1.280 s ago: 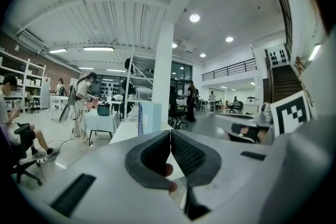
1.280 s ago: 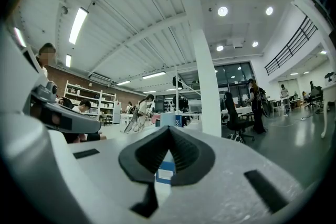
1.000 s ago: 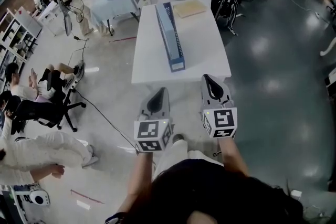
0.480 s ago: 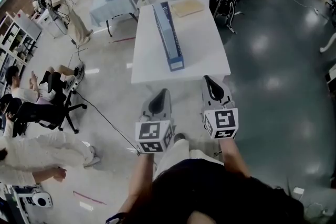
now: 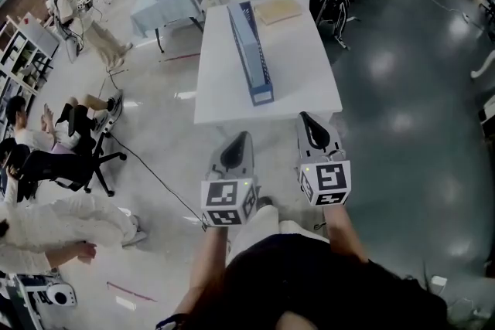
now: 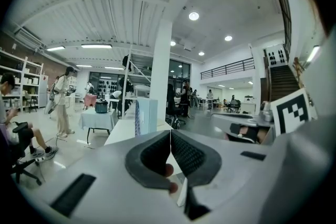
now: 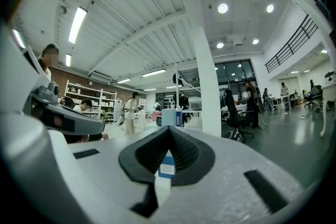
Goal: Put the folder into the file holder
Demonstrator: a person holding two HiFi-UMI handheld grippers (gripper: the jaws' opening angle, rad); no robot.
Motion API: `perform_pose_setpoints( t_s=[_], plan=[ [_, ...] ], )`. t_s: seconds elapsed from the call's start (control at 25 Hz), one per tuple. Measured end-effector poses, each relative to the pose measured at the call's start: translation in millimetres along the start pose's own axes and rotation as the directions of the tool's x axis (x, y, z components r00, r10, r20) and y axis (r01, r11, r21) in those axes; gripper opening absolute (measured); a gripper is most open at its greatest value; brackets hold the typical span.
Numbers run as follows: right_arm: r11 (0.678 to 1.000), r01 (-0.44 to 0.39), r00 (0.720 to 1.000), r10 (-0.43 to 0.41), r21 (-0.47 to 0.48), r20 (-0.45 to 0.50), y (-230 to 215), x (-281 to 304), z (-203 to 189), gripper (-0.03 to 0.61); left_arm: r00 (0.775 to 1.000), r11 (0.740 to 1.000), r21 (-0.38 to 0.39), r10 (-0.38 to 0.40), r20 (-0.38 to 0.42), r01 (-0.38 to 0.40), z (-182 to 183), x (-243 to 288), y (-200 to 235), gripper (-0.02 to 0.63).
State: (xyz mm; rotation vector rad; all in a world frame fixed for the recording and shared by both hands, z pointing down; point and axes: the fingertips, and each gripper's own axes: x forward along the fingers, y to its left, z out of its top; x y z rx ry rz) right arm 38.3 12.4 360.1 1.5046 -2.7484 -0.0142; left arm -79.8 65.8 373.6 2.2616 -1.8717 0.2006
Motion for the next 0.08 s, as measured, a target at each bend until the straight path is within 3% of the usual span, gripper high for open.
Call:
perform_pose_setpoints(
  t_s=[0.08],
  plan=[
    [1.000, -0.002, 1.000, 0.002, -0.003, -0.002, 1.6, 5.3, -0.9, 0.000, 1.000, 1.000, -0.004, 0.002, 0.000, -0.002, 0.5, 3.6, 4.5, 0.006]
  ],
)
